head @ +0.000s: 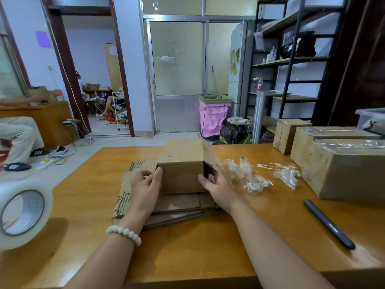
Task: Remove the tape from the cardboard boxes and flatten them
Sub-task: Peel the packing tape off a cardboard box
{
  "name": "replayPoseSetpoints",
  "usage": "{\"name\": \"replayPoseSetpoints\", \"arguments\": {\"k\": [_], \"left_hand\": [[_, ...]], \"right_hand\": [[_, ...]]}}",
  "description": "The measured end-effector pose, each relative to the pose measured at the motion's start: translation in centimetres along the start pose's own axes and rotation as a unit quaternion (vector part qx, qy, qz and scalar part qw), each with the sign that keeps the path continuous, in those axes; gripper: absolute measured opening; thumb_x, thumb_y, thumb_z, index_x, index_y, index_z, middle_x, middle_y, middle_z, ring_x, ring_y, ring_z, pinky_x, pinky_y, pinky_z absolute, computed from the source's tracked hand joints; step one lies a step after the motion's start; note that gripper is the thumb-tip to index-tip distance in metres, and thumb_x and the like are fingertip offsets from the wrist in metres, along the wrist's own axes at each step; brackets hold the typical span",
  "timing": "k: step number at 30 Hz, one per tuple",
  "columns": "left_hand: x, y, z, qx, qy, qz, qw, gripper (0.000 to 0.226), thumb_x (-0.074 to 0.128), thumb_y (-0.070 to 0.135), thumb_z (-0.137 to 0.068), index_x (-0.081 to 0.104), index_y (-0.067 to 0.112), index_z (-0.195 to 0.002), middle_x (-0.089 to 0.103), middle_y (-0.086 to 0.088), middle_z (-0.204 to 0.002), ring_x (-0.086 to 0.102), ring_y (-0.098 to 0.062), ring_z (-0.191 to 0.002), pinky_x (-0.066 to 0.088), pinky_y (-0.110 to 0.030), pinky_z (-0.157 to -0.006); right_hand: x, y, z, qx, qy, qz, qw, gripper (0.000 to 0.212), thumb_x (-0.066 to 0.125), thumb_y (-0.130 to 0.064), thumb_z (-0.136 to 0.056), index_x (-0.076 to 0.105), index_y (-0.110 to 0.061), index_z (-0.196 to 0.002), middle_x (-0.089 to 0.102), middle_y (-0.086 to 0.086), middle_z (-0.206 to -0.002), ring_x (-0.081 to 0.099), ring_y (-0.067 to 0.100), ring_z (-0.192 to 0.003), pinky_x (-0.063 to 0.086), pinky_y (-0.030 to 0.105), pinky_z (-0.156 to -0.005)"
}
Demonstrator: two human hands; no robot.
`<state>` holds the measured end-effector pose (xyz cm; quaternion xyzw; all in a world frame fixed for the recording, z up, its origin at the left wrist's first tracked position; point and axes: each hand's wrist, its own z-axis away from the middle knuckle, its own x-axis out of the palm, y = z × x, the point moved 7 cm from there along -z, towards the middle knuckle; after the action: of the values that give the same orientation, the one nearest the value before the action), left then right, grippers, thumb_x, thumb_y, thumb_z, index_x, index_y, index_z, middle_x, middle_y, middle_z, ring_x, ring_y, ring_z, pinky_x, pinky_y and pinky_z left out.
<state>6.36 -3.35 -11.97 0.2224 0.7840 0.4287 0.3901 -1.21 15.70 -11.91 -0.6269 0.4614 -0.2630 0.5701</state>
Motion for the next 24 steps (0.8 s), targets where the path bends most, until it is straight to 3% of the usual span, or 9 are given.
{"name": "replayPoseSetpoints", "arguments": {"k": [2,6,8,10,12,16,19,21,24], "left_hand": [[0.1,0.2,0.0,0.008,-0.016,-0.01,1.0,0.062,0.018,0.069,-0.087,0.053,0.025,-0.061,0.035,0.008,-0.119,0.031,-0.021,-0.133,0.023,-0.051,-0.114],[0.1,0.6,0.3,-0.002,-0.019,0.018,1.0,0.045,0.014,0.058,-0.098,0.045,0.028,-0.086,0.032,0.002,-0.124,0.023,-0.021,-0.137,0.019,-0.048,-0.116],[-0.2,0.8,0.3,-0.015,-0.008,0.056,0.998,0.032,0.022,0.046,-0.104,0.044,0.025,-0.094,0.032,-0.001,-0.124,0.023,-0.022,-0.136,0.026,-0.036,-0.111],[-0.4,0.6,0.2,-0.035,-0.018,0.103,0.994,0.026,0.029,0.036,-0.105,0.045,0.024,-0.088,0.031,0.0,-0.124,0.024,-0.016,-0.129,0.031,-0.012,-0.091],[-0.5,0.1,-0.2,-0.045,-0.035,0.137,0.989,0.027,0.035,0.039,-0.103,0.05,0.019,-0.095,0.032,0.0,-0.129,0.025,-0.014,-0.128,0.028,-0.006,-0.083],[-1.0,-0.9,-1.0,-0.055,-0.02,0.237,0.97,0.044,0.057,0.062,-0.079,0.057,0.025,-0.103,0.04,0.003,-0.13,0.034,-0.019,-0.135,0.031,-0.027,-0.109],[-1.2,-0.8,-1.2,-0.056,-0.011,0.265,0.962,0.043,0.065,0.054,-0.07,0.059,0.021,-0.097,0.042,0.005,-0.12,0.042,-0.02,-0.125,0.034,-0.035,-0.11],[-1.4,-0.9,-1.2,-0.054,0.008,0.253,0.966,0.058,0.079,0.065,-0.059,0.06,0.02,-0.091,0.041,0.002,-0.124,0.045,-0.023,-0.123,0.039,-0.041,-0.107],[-1.3,-1.0,-1.0,-0.048,0.018,0.265,0.963,0.056,0.081,0.066,-0.057,0.06,0.024,-0.088,0.052,0.003,-0.119,0.053,-0.024,-0.117,0.046,-0.042,-0.099]], "right_hand": [[-0.1,0.0,0.1,0.002,0.0,0.007,1.0,0.052,0.058,-0.027,-0.094,0.034,-0.021,-0.14,0.051,-0.005,-0.131,0.045,0.012,-0.125,0.034,0.025,-0.102],[-0.3,-0.7,0.4,-0.012,0.005,0.019,1.0,0.052,0.056,-0.028,-0.095,0.031,-0.023,-0.14,0.043,-0.013,-0.131,0.04,0.006,-0.123,0.027,0.019,-0.098],[-0.1,-1.0,0.6,-0.02,0.001,0.044,0.999,0.06,0.056,-0.029,-0.094,0.023,-0.025,-0.144,0.031,-0.016,-0.136,0.032,0.001,-0.123,0.021,0.017,-0.1],[0.2,-0.9,0.5,-0.03,-0.005,0.055,0.998,0.069,0.061,-0.031,-0.091,0.02,-0.024,-0.147,0.025,-0.012,-0.147,0.032,0.007,-0.132,0.022,0.021,-0.106],[0.2,-0.9,0.5,-0.025,-0.004,0.061,0.998,0.077,0.064,-0.031,-0.088,0.016,-0.023,-0.148,0.019,-0.01,-0.151,0.03,0.007,-0.132,0.021,0.021,-0.106],[0.1,-0.1,0.4,-0.005,-0.017,0.071,0.997,0.091,0.067,-0.035,-0.085,0.006,-0.023,-0.151,0.011,-0.012,-0.154,0.024,0.011,-0.137,0.018,0.022,-0.107],[0.0,-0.2,0.2,-0.003,0.002,0.066,0.998,0.074,0.07,-0.039,-0.083,0.026,-0.026,-0.141,0.026,-0.011,-0.144,0.029,0.011,-0.132,0.02,0.022,-0.11],[-0.7,0.0,-0.1,-0.003,0.03,0.035,0.999,0.052,0.073,-0.042,-0.079,0.042,-0.031,-0.119,0.045,-0.005,-0.133,0.043,0.017,-0.126,0.032,0.039,-0.112],[-1.0,0.3,-0.3,0.004,0.046,-0.009,0.999,0.04,0.074,-0.035,-0.079,0.043,-0.032,-0.105,0.058,-0.008,-0.115,0.056,0.019,-0.112,0.045,0.045,-0.102]]}}
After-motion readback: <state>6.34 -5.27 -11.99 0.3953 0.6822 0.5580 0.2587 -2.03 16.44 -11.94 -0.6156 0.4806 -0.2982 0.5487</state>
